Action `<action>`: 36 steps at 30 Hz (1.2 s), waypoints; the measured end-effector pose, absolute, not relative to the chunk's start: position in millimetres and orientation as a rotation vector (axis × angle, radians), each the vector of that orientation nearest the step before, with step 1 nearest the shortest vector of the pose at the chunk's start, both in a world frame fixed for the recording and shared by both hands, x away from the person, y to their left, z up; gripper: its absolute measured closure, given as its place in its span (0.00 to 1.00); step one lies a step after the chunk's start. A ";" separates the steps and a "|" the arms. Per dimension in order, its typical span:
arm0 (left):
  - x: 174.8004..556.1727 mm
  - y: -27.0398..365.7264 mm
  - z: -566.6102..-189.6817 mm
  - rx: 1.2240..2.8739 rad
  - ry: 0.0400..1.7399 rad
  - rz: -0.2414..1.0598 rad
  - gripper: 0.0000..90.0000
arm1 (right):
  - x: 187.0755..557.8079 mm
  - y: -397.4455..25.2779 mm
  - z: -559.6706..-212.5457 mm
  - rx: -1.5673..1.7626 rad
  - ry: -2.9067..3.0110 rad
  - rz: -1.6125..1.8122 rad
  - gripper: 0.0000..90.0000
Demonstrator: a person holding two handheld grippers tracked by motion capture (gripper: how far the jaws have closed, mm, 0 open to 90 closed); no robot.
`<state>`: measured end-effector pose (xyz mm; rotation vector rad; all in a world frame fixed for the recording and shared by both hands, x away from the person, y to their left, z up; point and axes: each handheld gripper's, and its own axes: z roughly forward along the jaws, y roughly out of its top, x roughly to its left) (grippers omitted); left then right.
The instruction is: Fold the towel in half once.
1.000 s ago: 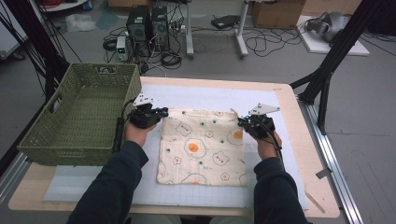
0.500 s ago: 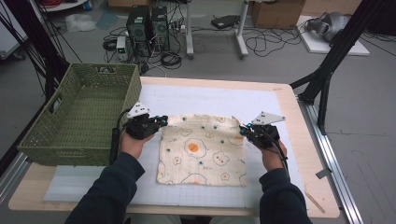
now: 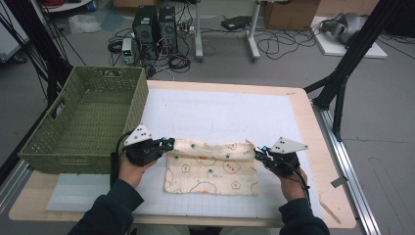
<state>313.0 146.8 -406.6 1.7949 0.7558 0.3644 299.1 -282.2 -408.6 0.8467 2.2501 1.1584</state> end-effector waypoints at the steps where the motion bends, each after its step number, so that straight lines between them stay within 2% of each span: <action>1: 311.0 146.6 -407.8 1.795 0.755 0.361 0.97 | 294.6 -283.1 -410.2 0.846 2.255 1.166 0.97; 9: 298.6 149.5 -414.6 1.796 0.746 0.341 0.97 | 276.5 -282.5 -418.0 0.837 2.274 1.189 0.97; 36: 280.2 151.7 -423.1 1.839 0.719 0.282 0.97 | 256.3 -289.3 -422.0 0.834 2.358 1.178 0.96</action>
